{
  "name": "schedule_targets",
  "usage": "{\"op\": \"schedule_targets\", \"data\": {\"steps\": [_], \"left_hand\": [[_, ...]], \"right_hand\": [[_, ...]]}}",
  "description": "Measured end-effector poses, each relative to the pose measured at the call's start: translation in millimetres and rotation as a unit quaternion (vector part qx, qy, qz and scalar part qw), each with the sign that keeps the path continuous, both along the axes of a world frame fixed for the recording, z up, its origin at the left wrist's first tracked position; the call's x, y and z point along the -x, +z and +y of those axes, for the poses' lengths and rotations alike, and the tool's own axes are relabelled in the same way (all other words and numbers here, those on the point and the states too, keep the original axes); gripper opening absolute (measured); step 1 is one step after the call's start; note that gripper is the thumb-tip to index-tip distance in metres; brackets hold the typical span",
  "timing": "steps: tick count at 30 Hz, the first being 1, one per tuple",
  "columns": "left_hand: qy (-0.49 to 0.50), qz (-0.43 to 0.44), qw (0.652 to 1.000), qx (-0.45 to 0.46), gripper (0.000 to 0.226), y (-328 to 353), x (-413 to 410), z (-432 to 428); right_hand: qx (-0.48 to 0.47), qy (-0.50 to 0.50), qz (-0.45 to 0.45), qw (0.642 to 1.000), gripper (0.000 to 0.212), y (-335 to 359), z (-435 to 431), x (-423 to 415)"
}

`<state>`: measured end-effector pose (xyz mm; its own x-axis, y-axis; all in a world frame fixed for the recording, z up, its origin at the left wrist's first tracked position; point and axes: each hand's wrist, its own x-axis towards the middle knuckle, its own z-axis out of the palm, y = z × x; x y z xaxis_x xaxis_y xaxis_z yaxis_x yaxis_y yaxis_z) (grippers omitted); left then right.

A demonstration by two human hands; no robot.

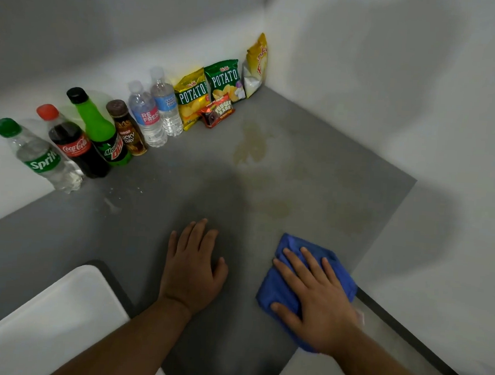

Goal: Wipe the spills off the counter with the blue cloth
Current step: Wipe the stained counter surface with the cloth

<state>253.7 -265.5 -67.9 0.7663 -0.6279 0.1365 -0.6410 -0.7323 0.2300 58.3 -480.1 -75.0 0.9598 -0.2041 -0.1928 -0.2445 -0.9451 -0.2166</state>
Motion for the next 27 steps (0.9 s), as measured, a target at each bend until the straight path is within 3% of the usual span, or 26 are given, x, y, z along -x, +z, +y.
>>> {"op": "schedule_targets", "data": {"steps": [4,8,13,17,22,27], "left_hand": [[0.007,0.006,1.0,-0.012,0.059,-4.7,-3.9,-4.5],[0.007,0.009,1.0,-0.004,0.058,-5.2,-7.5,-7.8],[0.009,0.021,1.0,0.005,0.059,-2.7,-7.9,-11.1],[0.013,0.024,1.0,0.002,0.059,-0.7,-8.9,-12.4],[0.016,0.022,1.0,-0.003,0.059,-0.1,-8.8,-16.0],[0.018,0.024,1.0,0.0,0.06,0.2,-8.8,-15.7]], "right_hand": [[0.041,-0.084,0.03,0.995,0.088,6.9,-46.9,-34.4],[0.049,-0.151,0.035,0.987,0.086,5.6,-35.6,-77.6],[0.028,-0.018,0.006,0.999,0.078,0.1,0.1,-60.0],[0.004,0.074,-0.002,0.997,0.078,-0.4,-30.6,-31.0],[0.038,0.0,0.015,0.999,0.086,6.3,-66.1,-64.3],[0.034,-0.076,0.013,0.996,0.091,4.9,-32.7,-105.3]]}}
